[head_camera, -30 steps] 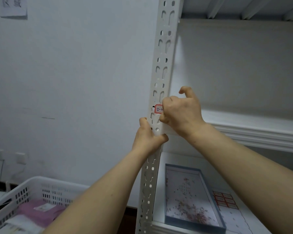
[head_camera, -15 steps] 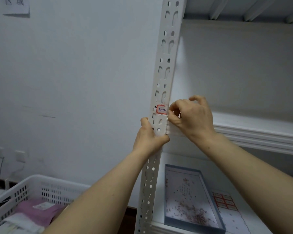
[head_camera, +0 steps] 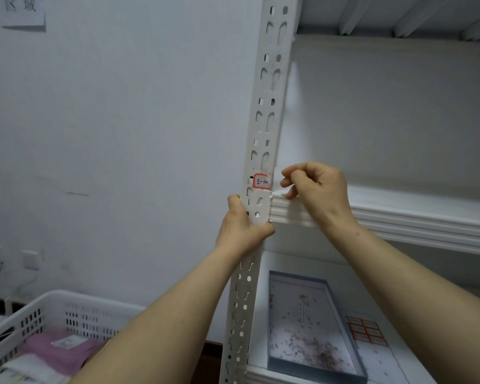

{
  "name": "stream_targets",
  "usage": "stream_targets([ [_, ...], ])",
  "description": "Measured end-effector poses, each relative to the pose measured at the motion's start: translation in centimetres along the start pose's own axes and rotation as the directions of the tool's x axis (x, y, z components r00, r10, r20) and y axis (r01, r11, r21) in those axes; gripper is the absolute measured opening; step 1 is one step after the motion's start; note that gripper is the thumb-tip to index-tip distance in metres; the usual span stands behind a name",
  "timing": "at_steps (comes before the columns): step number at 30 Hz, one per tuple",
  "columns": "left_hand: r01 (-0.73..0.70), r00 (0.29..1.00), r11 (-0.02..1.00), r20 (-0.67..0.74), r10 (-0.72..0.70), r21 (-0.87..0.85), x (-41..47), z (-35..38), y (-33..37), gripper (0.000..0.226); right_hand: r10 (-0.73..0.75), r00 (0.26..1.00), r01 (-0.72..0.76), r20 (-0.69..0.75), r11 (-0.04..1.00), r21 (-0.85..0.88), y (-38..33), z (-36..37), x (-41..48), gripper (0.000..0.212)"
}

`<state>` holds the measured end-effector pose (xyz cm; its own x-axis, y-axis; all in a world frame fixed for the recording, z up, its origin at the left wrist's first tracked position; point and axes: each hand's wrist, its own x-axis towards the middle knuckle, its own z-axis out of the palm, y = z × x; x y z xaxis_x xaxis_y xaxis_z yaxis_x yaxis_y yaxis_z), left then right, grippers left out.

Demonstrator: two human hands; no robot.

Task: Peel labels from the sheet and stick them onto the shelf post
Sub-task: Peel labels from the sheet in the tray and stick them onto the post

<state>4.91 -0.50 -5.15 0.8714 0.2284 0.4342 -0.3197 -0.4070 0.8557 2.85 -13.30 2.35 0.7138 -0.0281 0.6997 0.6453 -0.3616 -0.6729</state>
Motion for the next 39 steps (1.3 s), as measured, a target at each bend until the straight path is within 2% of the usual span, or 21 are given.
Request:
stream_targets([
  [3,-0.003,1.000,1.000,0.003,0.003,-0.003,0.0,0.0,0.0,0.048,0.019,1.000,-0.019,0.018,1.000,0.013,0.0,-0.1,0.1,0.023],
  [6,-0.003,1.000,1.000,0.002,0.003,-0.016,-0.1,0.0,0.1,0.048,-0.124,0.991,0.129,0.042,0.980,-0.154,0.0,0.3,0.3,0.013],
  [8,-0.006,1.000,1.000,0.005,0.006,-0.017,0.0,0.0,0.2,0.050,-0.272,0.959,0.284,0.082,0.913,-0.293,0.0,0.7,0.3,0.005],
  [11,-0.007,1.000,1.000,0.011,0.008,-0.009,0.0,0.0,0.2,0.050,-0.479,0.876,0.455,0.063,0.774,-0.440,0.2,1.5,0.2,0.011],
  [15,-0.006,1.000,1.000,0.014,0.006,0.001,0.0,0.0,0.0,0.051,-0.637,0.770,0.484,-0.042,0.625,-0.613,0.6,2.4,0.1,0.005],
  [18,-0.017,1.000,1.000,0.009,0.017,0.009,0.0,0.0,0.0,0.050,-0.635,0.770,0.486,-0.058,0.643,-0.593,0.8,2.8,-0.1,0.002],
  [20,-0.021,1.000,1.000,0.003,0.021,0.010,0.1,0.0,0.0,0.049,-0.553,0.831,0.443,-0.055,0.719,-0.536,0.5,3.0,-0.4,0.003],
  [22,-0.022,1.000,1.000,0.001,0.022,-0.004,0.1,0.0,0.0,0.049,-0.389,0.920,0.318,-0.045,0.810,-0.494,0.2,3.2,-0.7,0.008],
  [23,-0.020,1.000,1.000,0.004,0.020,-0.010,0.1,0.1,-0.1,0.050,-0.335,0.941,0.268,-0.054,0.832,-0.486,0.3,3.4,-0.8,0.012],
  [26,-0.026,1.000,1.000,0.007,0.026,-0.008,0.1,0.1,-0.1,0.052,-0.341,0.933,0.247,-0.112,0.837,-0.489,0.8,4.0,-0.9,0.014],
  [32,-0.035,0.999,0.999,0.008,0.035,0.000,0.2,0.1,-0.1,0.051,-0.468,0.864,0.344,-0.184,0.817,-0.462,1.4,5.0,-0.9,0.010],
  [39,-0.030,0.999,1.000,0.019,0.030,-0.002,0.1,0.0,0.0,0.050,-0.525,0.833,0.388,-0.172,0.778,-0.495,1.5,5.0,-0.8,0.006],
])
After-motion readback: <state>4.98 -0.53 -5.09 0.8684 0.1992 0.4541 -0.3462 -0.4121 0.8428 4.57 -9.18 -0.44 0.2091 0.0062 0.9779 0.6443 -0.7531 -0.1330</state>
